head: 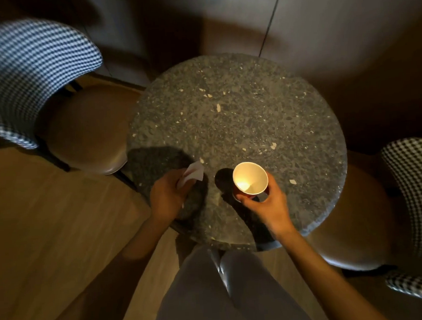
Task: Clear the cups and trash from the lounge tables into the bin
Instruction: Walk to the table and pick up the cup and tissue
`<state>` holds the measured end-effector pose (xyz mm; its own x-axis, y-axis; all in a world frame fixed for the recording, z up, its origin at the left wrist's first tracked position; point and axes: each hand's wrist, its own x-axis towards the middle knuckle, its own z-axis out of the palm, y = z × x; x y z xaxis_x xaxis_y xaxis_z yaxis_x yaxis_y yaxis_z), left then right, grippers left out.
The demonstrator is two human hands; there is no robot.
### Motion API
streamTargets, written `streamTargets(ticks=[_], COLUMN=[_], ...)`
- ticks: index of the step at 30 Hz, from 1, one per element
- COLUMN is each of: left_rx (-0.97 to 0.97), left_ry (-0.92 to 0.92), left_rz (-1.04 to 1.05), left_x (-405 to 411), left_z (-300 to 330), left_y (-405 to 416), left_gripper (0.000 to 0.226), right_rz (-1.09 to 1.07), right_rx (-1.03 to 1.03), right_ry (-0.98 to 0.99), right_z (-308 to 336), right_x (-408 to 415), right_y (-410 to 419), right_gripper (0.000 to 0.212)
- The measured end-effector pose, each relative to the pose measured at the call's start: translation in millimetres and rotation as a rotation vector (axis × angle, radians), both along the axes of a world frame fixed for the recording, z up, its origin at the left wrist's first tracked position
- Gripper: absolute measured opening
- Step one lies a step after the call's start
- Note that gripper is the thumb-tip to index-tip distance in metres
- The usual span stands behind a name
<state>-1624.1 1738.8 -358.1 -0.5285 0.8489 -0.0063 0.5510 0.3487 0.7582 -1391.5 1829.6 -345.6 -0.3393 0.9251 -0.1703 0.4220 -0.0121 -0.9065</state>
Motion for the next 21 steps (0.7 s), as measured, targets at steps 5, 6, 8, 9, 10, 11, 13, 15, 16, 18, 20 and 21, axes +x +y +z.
streamTargets(ticks=[5,6,8,9,10,11,13,15,16,18,20,21], left_rx=[0.114,0.121,0.135,0.126,0.096,0.062,-0.013,-0.053,-0.069,-0.084,-0.072,-0.074], left_ry=[-0.112,-0.092,-0.042,-0.035,-0.027,-0.019,0.015,0.035,0.032,0.016,0.032,0.03], left_rz=[0.148,0.196,0.28,0.342,0.426,0.521,0.702,0.86,0.931,1.046,1.142,1.202], left_x=[10.7,14.3,24.0,30.9,38.1,47.9,67.8,90.6,103.5,132.0,161.3,176.5], left_z=[14.9,11.7,2.9,0.1,-4.2,-4.2,-7.7,-9.1,-8.1,-5.0,-2.7,-2.6], left_y=[-42.8,-53.0,-75.8,-86.4,-97.5,-107.7,-131.8,-157.1,-169.6,-195.1,-221.3,-235.4], left_gripper=[0.017,0.018,0.024,0.025,0.024,0.023,0.025,0.031,0.039,0.049,0.048,0.048], right_rz=[0.193,0.228,0.305,0.352,0.4,0.456,0.599,0.728,0.795,0.938,1.055,1.106], right_rx=[0.029,0.042,0.059,0.056,0.045,0.044,0.063,0.074,0.065,0.05,0.046,0.059], right_ry=[0.007,0.008,0.004,0.004,0.0,-0.01,-0.032,-0.049,-0.043,-0.063,-0.065,-0.064], right_z=[2.8,1.0,-4.5,-8.6,-12.6,-15.0,-17.2,-17.3,-18.9,-22.1,-27.7,-26.8], right_x=[-26.3,-30.6,-39.0,-43.8,-48.2,-52.3,-59.1,-64.1,-66.1,-69.3,-72.4,-73.7], right_y=[3.9,4.4,4.7,4.8,4.0,1.2,-6.3,-14.9,-19.9,-33.5,-51.0,-63.0], right_gripper=[0.07,0.069,0.069,0.07,0.07,0.071,0.073,0.07,0.068,0.065,0.067,0.069])
